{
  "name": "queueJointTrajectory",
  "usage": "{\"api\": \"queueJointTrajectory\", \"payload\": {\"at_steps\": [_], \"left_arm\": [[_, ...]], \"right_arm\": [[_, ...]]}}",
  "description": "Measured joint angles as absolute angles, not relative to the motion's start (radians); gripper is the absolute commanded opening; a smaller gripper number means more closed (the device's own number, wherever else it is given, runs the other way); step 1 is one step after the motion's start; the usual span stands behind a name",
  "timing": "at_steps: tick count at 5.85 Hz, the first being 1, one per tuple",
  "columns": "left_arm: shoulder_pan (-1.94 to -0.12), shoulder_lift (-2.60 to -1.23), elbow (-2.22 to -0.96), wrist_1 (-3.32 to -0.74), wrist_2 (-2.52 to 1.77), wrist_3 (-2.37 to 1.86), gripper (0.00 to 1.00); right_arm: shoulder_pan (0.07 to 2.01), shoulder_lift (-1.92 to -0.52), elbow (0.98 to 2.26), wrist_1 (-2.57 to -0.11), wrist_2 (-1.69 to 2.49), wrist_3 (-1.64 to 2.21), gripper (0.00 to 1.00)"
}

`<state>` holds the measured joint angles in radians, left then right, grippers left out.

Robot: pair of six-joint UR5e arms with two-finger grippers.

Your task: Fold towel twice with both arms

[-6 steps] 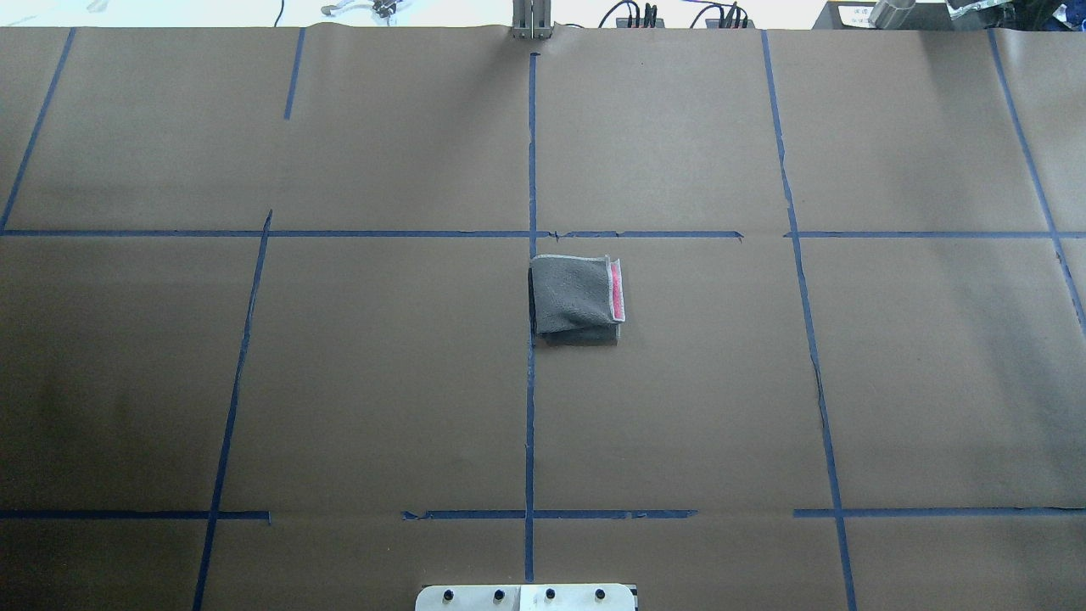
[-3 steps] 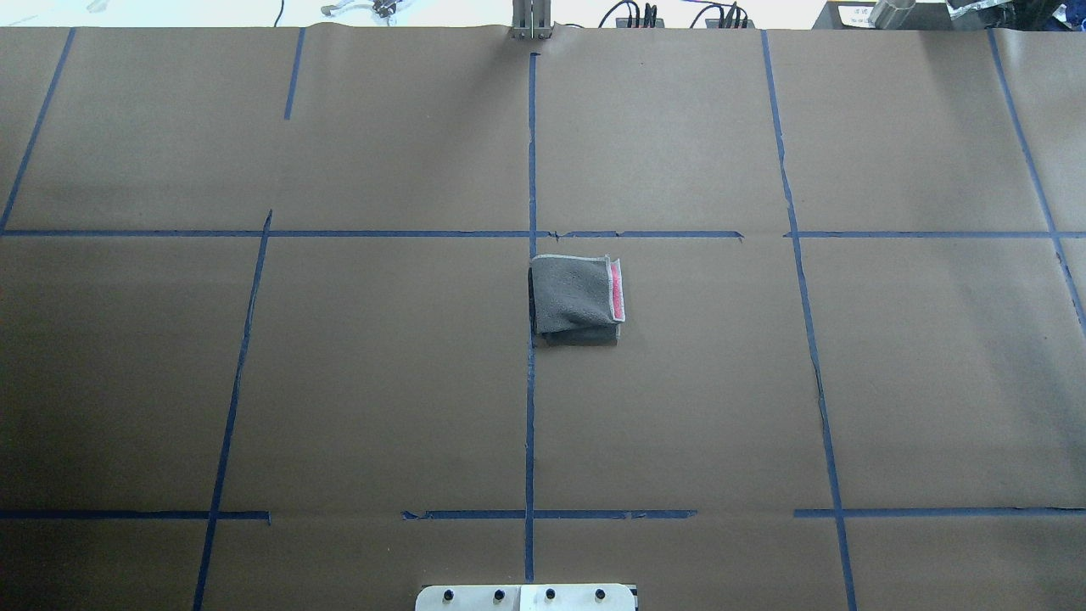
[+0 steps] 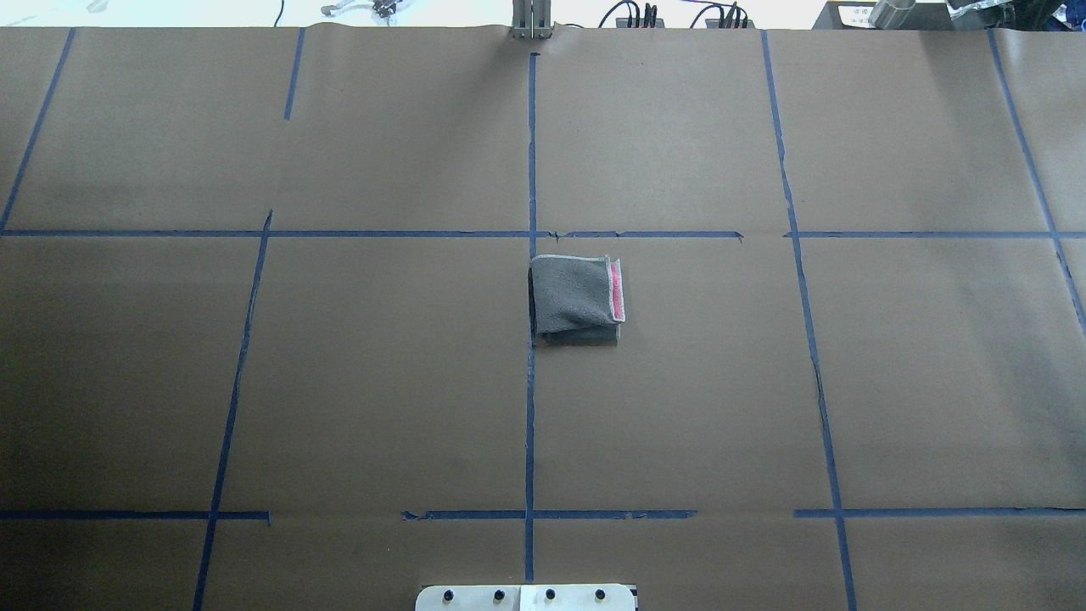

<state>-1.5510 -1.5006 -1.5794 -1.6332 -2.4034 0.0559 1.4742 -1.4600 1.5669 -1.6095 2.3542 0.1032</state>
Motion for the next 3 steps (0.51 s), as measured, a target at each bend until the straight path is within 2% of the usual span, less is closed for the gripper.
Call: {"api": "queueJointTrajectory", "payload": {"at_steps": [2, 3], "left_arm": [[-1.625, -1.499, -1.714, -1.417, -2.325, 0.169, 1.0], [-1.645, -1.498, -1.728, -1.388, -2.297, 0.196, 1.0]], "right_arm": [[1.478, -1.472, 1.572, -1.61, 2.352, 0.104, 1.0], [1.481, -1.497, 1.581, -1.609, 2.353, 0.096, 1.0]]}}
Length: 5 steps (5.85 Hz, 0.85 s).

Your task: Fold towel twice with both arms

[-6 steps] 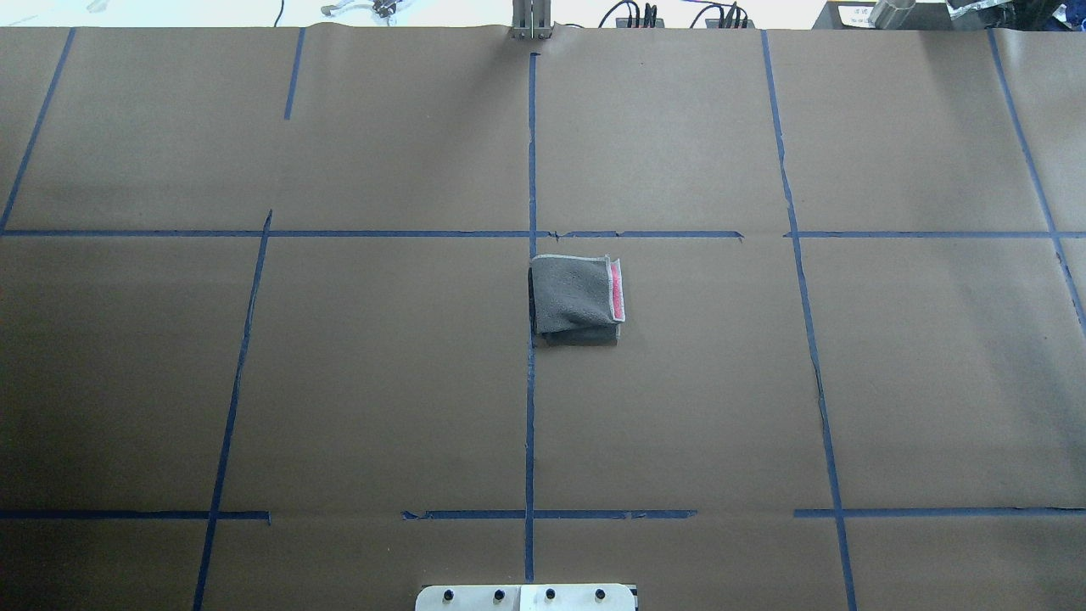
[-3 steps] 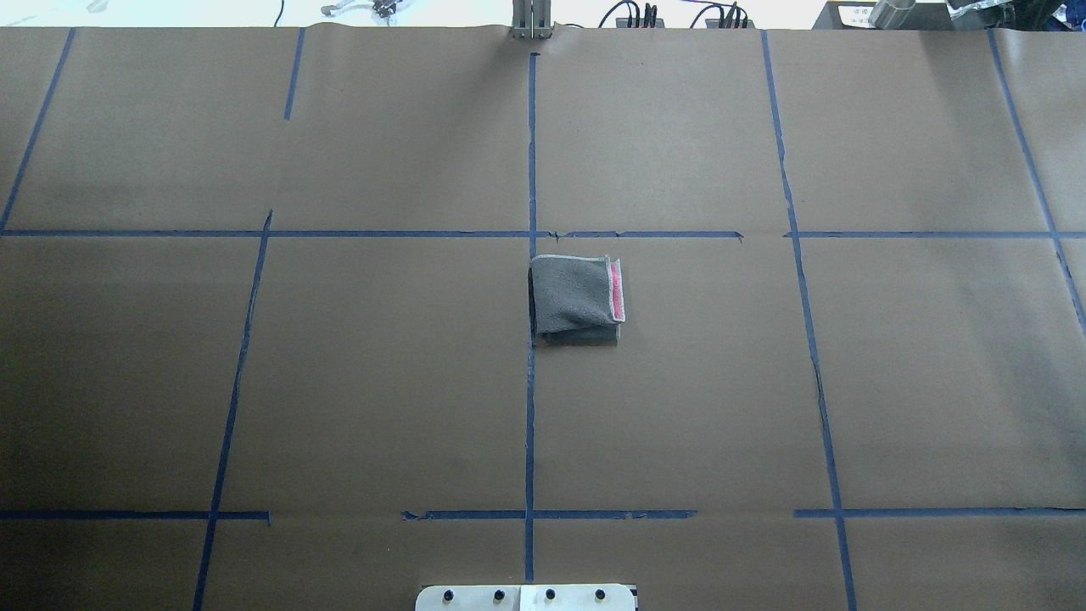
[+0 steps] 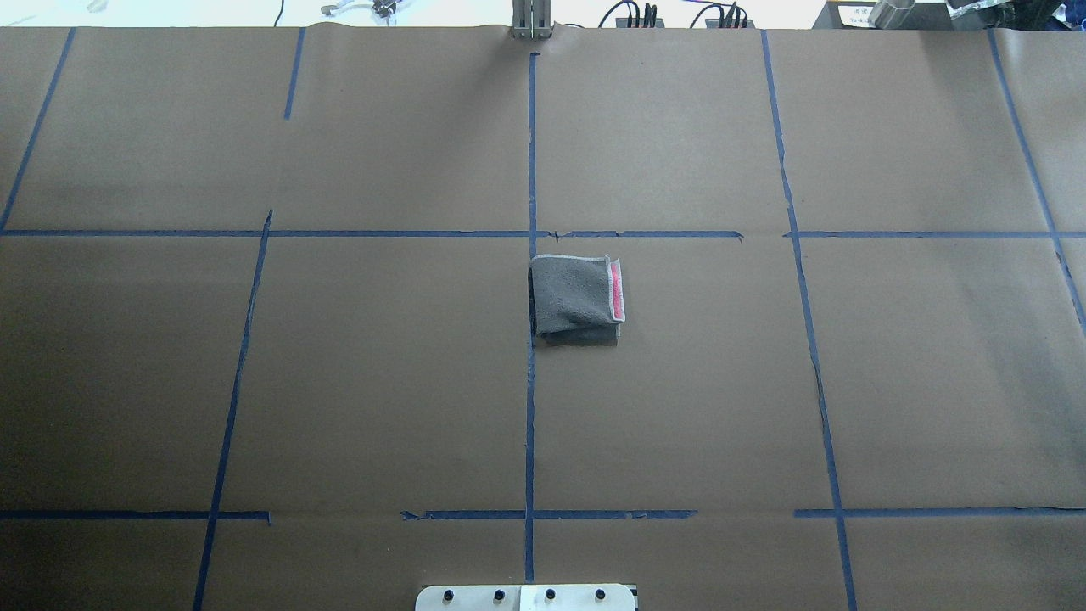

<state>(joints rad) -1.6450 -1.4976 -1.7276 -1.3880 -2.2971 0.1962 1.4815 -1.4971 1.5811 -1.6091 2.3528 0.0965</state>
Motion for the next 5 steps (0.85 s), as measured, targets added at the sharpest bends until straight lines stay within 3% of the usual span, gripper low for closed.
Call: {"api": "queueJointTrajectory", "payload": {"at_steps": [5], "left_arm": [[-1.65, -1.497, -1.715, -1.379, -2.242, 0.234, 1.0]], "right_arm": [[1.515, -1.646, 1.647, -1.607, 2.339, 0.014, 1.0]]}}
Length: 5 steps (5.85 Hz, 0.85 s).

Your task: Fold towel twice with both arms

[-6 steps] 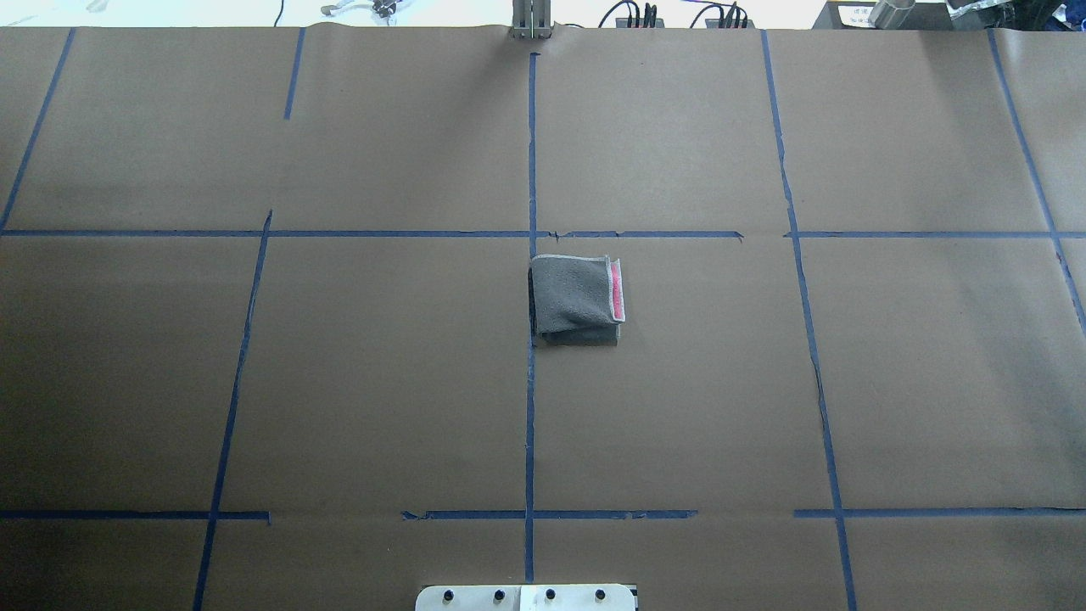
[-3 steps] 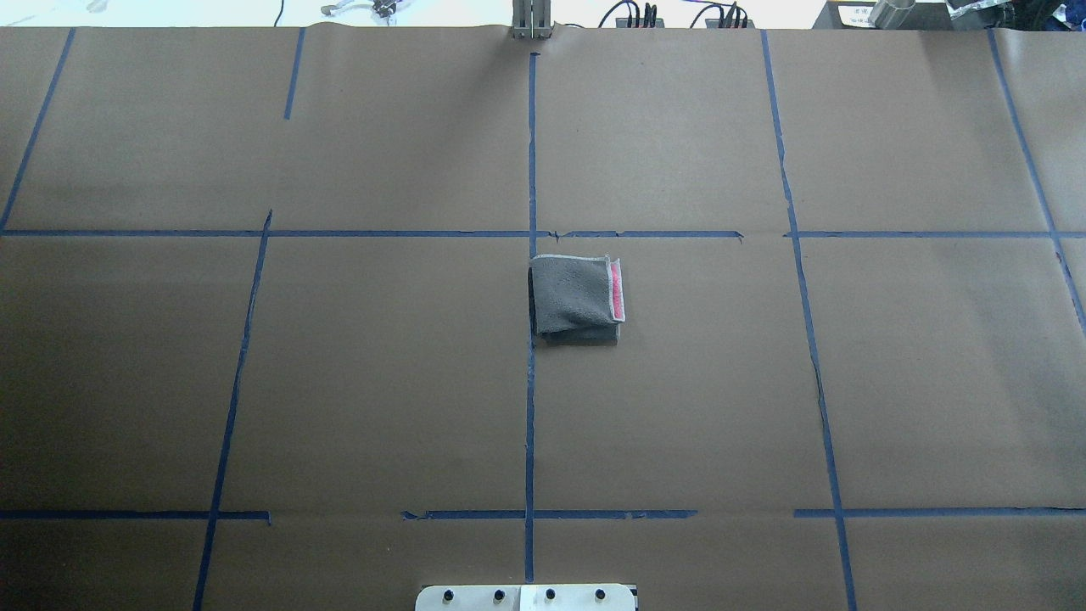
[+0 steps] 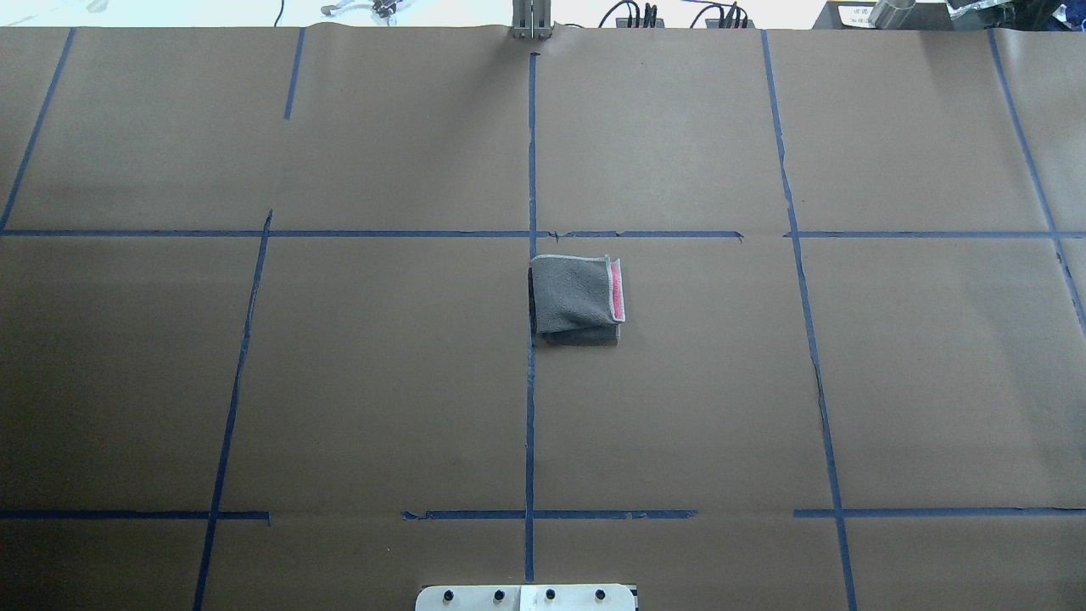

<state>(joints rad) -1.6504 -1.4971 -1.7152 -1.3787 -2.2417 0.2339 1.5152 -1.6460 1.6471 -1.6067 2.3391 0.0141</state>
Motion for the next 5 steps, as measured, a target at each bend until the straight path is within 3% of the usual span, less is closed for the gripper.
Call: {"api": "queueJointTrajectory", "payload": {"at_steps": [5], "left_arm": [[-1.646, -1.521, -1.676, -1.392, -2.233, 0.226, 1.0]], "right_arm": [[1.535, -1.612, 1.644, -1.608, 2.281, -0.047, 1.0]]}}
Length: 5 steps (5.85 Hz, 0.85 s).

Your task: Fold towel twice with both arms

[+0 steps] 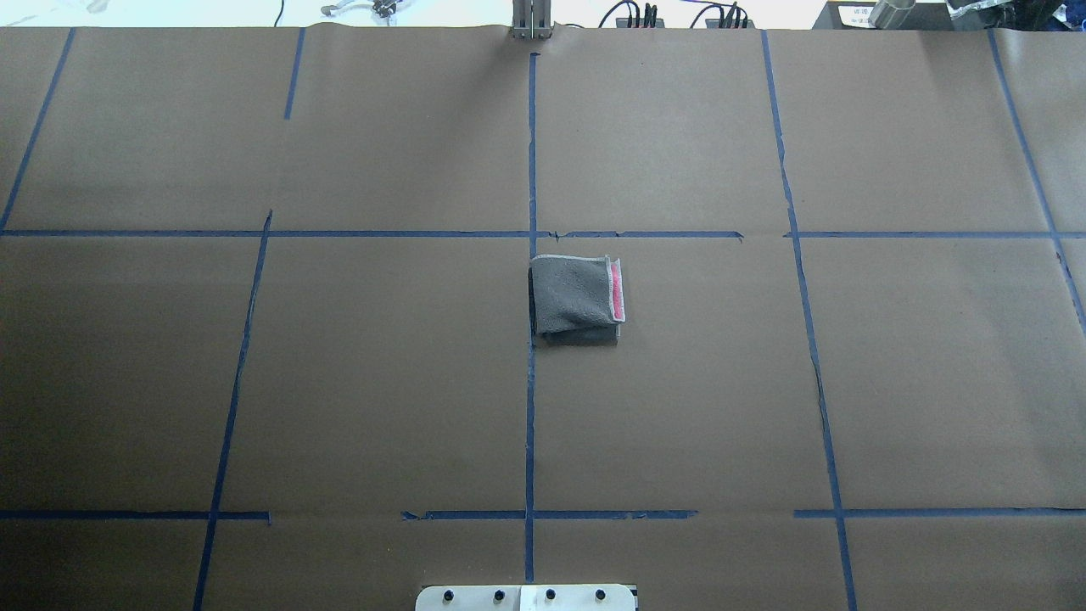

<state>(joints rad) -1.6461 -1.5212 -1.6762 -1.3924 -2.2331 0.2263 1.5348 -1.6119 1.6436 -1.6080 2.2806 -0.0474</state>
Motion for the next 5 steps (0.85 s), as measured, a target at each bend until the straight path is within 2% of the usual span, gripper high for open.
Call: {"api": "queueJointTrajectory", "payload": {"at_steps": [3, 5], "left_arm": [[-1.646, -1.546, -1.562, -1.494, -2.239, 0.224, 1.0], [-1.645, -1.548, -1.556, -1.514, -2.244, 0.224, 1.0]], "right_arm": [[1.537, -1.612, 1.65, -1.611, 2.289, -0.046, 1.0], [1.537, -1.612, 1.654, -1.616, 2.294, -0.044, 1.0]]}}
